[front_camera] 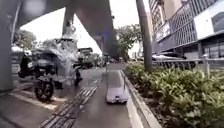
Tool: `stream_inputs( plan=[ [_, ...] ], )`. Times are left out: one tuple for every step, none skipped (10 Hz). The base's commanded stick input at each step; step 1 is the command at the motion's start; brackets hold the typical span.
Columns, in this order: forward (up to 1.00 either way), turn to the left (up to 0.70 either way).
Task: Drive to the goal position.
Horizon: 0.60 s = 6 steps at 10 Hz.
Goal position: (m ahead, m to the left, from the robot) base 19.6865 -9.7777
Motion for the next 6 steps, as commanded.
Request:
stream_inputs(
  plan=[
    [0.69,0.01],
    [0.69,0.01],
    [0.69,0.01],
    [0.69,-0.04],
    [0.69,-0.09],
    [0.69,-0.02]
  ],
)
